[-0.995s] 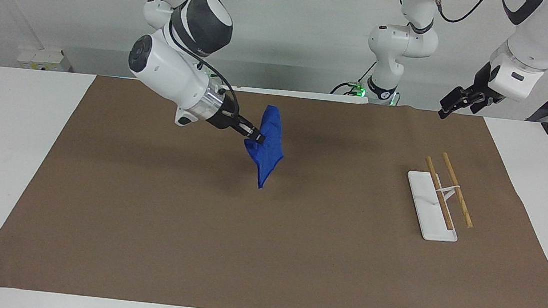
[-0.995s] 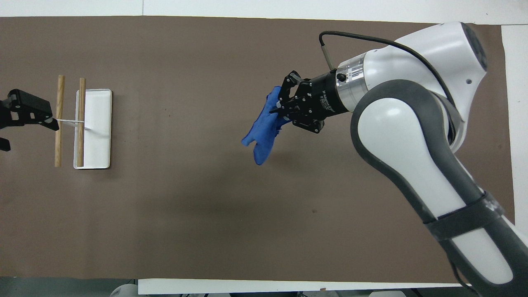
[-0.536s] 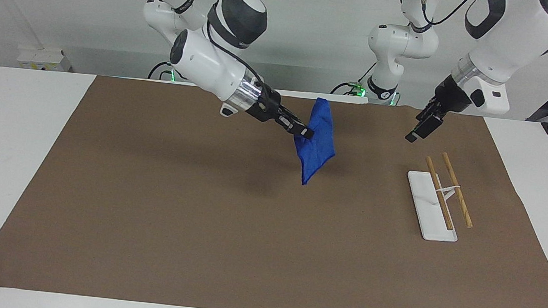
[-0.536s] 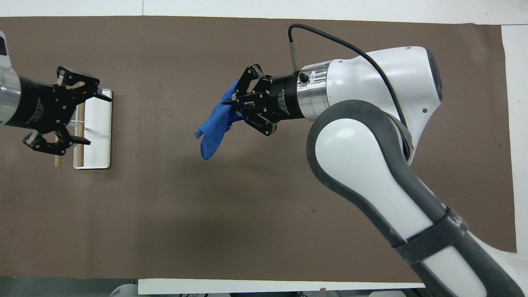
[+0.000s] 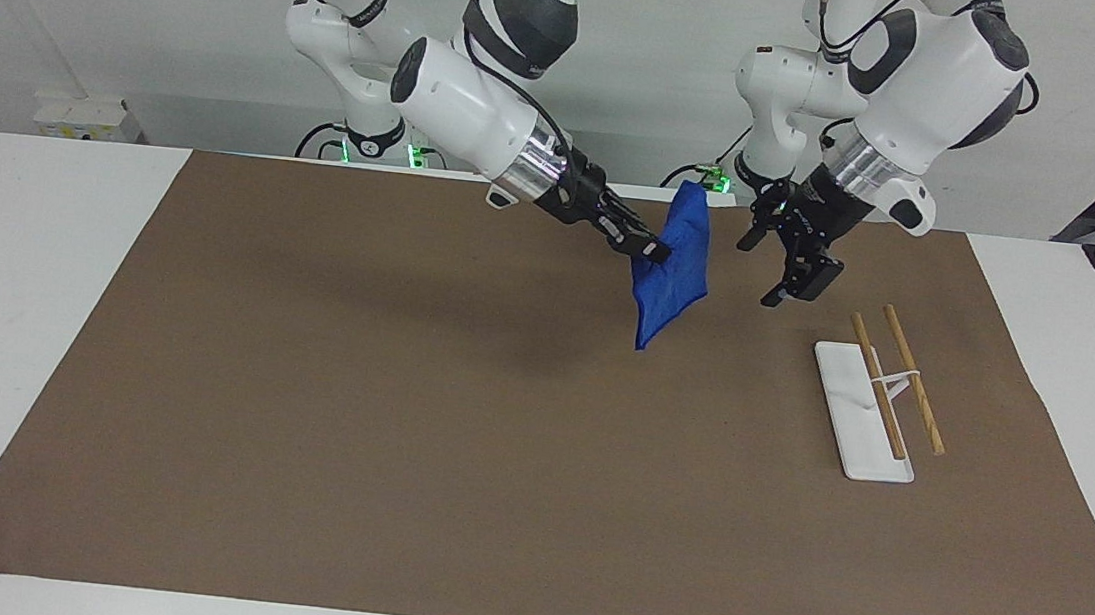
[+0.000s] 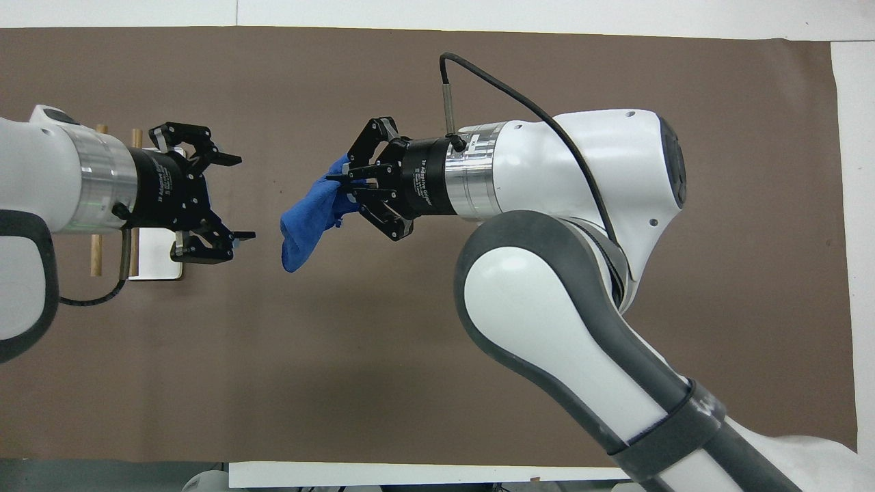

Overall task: Right arm passes towel to left arm to hang
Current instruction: 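Grasp the towel with the left gripper beside the right gripper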

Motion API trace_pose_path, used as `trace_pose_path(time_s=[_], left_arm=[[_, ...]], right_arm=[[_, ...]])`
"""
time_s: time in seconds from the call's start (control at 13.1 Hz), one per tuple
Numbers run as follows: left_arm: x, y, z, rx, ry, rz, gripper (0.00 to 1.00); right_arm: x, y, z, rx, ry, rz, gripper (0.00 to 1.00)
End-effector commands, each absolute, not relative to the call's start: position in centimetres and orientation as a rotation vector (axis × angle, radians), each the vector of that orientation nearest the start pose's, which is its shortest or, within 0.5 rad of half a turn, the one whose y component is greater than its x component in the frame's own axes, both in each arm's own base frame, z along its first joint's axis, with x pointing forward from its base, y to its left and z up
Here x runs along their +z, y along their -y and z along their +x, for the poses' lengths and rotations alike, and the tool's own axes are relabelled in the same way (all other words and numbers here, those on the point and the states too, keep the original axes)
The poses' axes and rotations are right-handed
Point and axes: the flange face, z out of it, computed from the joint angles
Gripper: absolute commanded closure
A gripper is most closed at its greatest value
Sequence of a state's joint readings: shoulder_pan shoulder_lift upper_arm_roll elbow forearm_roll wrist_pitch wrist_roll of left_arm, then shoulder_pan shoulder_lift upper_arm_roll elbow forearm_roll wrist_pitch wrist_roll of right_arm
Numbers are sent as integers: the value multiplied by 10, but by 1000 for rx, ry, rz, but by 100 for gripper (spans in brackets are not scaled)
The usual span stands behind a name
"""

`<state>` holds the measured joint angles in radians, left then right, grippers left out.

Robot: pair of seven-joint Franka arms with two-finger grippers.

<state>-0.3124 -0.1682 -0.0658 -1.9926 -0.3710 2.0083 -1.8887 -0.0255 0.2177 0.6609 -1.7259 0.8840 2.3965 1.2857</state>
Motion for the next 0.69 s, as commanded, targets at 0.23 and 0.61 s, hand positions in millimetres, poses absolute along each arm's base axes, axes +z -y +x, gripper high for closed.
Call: trace_pose_path(time_s=[0.23,0.61], left_arm=[[535,232,435,-307,-2046,1864,0],[521,242,449,-269,-2105,1644,0]], right_arm=[[536,-367,547,558,-1291,-1810,100],[536,-368,546,561,-1289,-1813,100]])
